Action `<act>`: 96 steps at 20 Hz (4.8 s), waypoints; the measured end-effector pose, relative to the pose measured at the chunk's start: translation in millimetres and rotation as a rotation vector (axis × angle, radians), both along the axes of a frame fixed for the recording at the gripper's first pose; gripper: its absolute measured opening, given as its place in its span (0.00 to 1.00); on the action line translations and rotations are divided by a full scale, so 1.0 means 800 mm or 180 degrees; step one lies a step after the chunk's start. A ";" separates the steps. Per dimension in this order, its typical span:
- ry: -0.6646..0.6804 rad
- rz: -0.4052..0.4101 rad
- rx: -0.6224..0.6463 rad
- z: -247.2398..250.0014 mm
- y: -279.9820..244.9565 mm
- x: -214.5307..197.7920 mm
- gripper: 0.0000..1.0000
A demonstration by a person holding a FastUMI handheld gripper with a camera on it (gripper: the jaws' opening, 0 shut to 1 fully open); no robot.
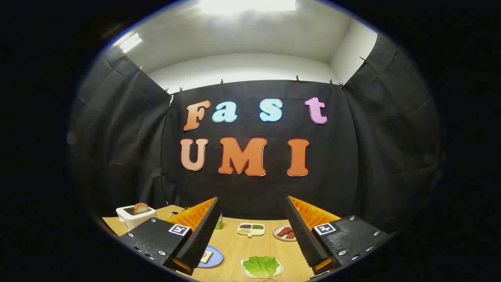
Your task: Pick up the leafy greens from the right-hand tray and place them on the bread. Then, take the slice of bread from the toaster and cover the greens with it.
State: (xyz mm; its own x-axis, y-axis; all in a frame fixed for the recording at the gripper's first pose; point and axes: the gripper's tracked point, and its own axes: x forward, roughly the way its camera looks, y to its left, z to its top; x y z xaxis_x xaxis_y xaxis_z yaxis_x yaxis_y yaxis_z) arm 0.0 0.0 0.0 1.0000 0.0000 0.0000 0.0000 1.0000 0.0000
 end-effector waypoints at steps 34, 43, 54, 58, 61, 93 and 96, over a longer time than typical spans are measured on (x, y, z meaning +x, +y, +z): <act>0.1459 0.0426 -0.0020 -0.172 -0.003 0.052 0.99; 0.2655 0.0621 -0.0098 -0.332 0.008 0.046 0.98; 0.3709 0.0850 0.0126 -0.442 0.010 0.041 0.95; 0.3941 0.0627 -0.0089 -0.480 -0.014 0.043 0.94; 0.4062 0.0497 -0.0214 -0.497 -0.023 0.047 0.93; 0.3420 0.0559 0.0579 -0.400 0.056 0.076 0.04; 0.3422 0.0707 0.0531 -0.395 0.090 0.077 0.05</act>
